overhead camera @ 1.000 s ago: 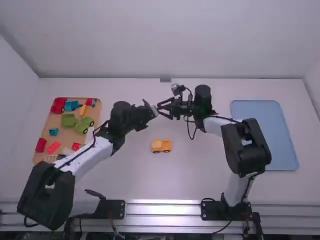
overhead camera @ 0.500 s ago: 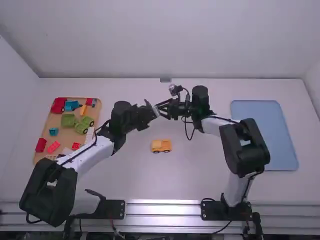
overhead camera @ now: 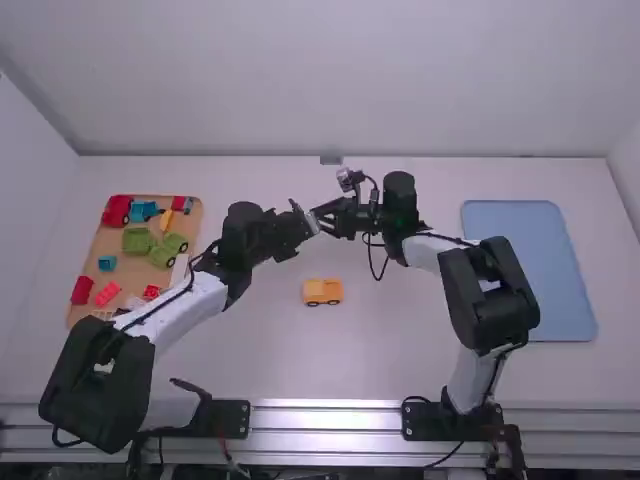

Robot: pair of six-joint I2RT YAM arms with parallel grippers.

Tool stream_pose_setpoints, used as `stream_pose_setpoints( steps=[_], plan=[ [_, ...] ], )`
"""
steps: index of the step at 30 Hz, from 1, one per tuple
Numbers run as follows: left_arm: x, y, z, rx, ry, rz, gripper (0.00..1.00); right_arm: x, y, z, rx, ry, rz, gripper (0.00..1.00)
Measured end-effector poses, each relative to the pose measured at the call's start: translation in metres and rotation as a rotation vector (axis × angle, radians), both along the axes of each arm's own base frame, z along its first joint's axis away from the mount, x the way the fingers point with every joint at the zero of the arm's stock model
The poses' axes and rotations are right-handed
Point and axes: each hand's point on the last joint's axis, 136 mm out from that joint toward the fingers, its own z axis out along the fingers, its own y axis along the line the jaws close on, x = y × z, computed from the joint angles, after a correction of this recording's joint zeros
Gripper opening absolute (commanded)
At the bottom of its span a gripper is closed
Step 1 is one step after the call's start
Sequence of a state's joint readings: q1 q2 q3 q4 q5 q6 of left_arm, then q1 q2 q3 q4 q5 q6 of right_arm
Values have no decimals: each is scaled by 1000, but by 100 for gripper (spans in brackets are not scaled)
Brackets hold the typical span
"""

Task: Assemble lego blocks to make yellow taxi

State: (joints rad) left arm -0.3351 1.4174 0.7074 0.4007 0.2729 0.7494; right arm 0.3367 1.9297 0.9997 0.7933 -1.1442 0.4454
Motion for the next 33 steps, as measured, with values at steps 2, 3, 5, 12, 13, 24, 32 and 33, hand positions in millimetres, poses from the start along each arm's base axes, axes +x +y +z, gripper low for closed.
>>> stream_pose_setpoints(
  steps=[2,3,5,12,13,24,32,33],
  plan=[
    [0,0,0,0,0,0,2,0,0,0,0,1,0,37],
    [0,0,0,0,0,0,2,0,0,0,0,2,0,39],
    [0,0,0,0,0,-2,2,0,0,0,0,1,0,43],
    [-4,-7,0,-4,4,-24,2,-2,4,0,-1,-1,4,39],
    [-4,-7,0,-4,4,-24,2,-2,4,0,-1,-2,4,38],
    [-3,-6,0,7,-6,-20,96,1,5,-2,-7,15,-20,20],
    [-11,-2,-16,-65,155,30,99,-1,3,0,-6,-65,4,22],
    [-16,0,-24,-68,224,35,99,-2,1,1,-3,-90,17,22]
  ],
)
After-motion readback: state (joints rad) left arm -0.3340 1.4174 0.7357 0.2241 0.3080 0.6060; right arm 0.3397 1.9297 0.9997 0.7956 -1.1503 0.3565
